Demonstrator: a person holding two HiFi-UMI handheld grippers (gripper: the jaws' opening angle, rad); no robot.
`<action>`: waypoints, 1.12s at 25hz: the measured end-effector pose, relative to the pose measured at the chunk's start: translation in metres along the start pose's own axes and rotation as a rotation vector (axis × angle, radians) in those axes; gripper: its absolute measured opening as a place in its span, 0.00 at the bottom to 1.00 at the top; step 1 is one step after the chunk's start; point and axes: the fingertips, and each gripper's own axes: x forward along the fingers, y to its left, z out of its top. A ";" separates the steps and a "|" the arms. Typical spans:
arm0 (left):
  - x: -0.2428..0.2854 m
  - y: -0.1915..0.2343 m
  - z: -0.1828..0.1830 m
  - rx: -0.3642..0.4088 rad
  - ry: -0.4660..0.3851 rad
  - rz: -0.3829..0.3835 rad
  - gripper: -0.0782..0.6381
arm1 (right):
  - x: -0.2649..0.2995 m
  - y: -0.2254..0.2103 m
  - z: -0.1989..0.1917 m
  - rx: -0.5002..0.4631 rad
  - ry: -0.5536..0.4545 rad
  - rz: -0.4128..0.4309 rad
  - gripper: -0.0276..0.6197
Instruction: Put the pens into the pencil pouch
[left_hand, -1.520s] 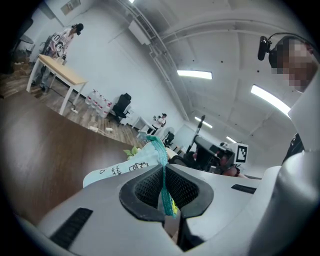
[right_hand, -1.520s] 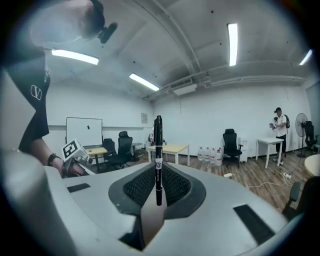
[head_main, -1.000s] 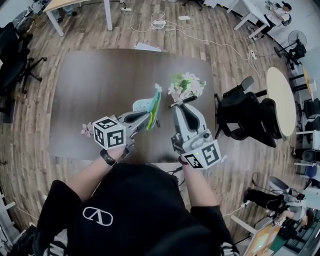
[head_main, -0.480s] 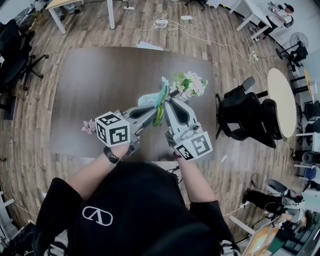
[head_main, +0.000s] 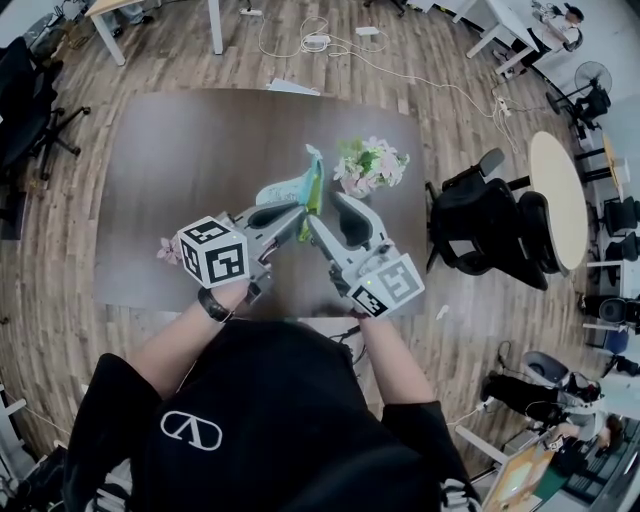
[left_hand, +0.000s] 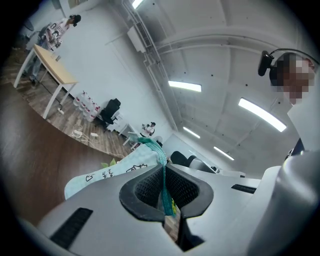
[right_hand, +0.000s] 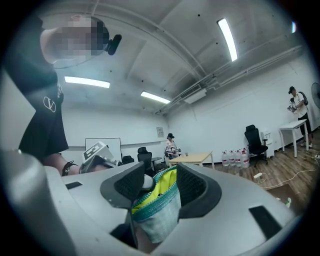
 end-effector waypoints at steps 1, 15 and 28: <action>0.000 0.000 0.000 0.000 0.000 0.001 0.13 | -0.002 -0.002 0.003 0.003 -0.006 -0.007 0.33; -0.035 0.034 -0.019 -0.055 -0.020 0.074 0.13 | 0.004 -0.084 -0.059 0.000 0.267 -0.201 0.32; -0.065 0.062 -0.041 -0.121 -0.048 0.135 0.13 | 0.041 -0.126 -0.294 0.120 0.847 -0.170 0.32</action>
